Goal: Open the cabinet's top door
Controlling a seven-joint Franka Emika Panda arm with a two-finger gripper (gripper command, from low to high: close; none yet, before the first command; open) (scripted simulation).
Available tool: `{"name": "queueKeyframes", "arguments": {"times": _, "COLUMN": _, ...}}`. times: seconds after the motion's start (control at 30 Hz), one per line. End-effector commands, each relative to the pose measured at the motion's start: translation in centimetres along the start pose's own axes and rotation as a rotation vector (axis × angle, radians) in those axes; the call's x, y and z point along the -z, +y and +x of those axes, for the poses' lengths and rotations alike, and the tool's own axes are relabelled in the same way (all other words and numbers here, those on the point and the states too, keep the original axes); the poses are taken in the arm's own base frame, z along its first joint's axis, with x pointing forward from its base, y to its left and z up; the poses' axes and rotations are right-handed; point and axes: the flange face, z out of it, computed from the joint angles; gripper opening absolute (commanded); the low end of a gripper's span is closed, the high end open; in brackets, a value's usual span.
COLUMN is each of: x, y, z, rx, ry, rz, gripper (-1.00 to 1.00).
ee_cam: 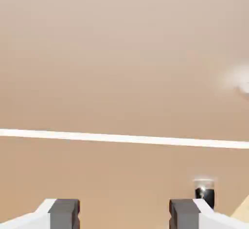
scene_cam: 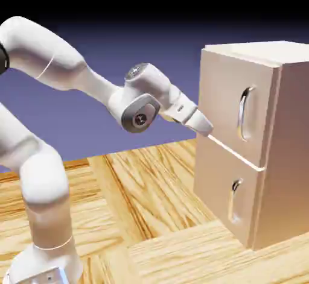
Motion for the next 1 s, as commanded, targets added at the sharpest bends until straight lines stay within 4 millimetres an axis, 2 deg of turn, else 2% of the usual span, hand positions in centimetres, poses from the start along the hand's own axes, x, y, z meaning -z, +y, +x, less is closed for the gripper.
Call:
{"name": "queueKeyframes", "arguments": {"times": 0.0, "x": 0.4, "y": -0.4, "z": 0.1, "rx": 0.008, "ry": 0.007, "rz": 0.009, "gripper": 0.00}}
{"name": "queueKeyframes", "arguments": {"times": 0.23, "x": 3.5, "y": -2.2, "z": 1.0, "rx": 0.059, "ry": 0.058, "rz": 0.066, "gripper": 0.00}}
{"name": "queueKeyframes", "arguments": {"times": 0.47, "x": 6.3, "y": -2.9, "z": 1.8, "rx": 0.094, "ry": 0.119, "rz": 0.119, "gripper": 0.00}}
{"name": "queueKeyframes", "arguments": {"times": 0.73, "x": 8.7, "y": -2.5, "z": 2.7, "rx": 0.113, "ry": 0.196, "rz": 0.179, "gripper": 0.00}}
{"name": "queueKeyframes", "arguments": {"times": 0.97, "x": 9.8, "y": -1.3, "z": 3.7, "rx": 0.112, "ry": 0.267, "rz": 0.232, "gripper": 0.00}}
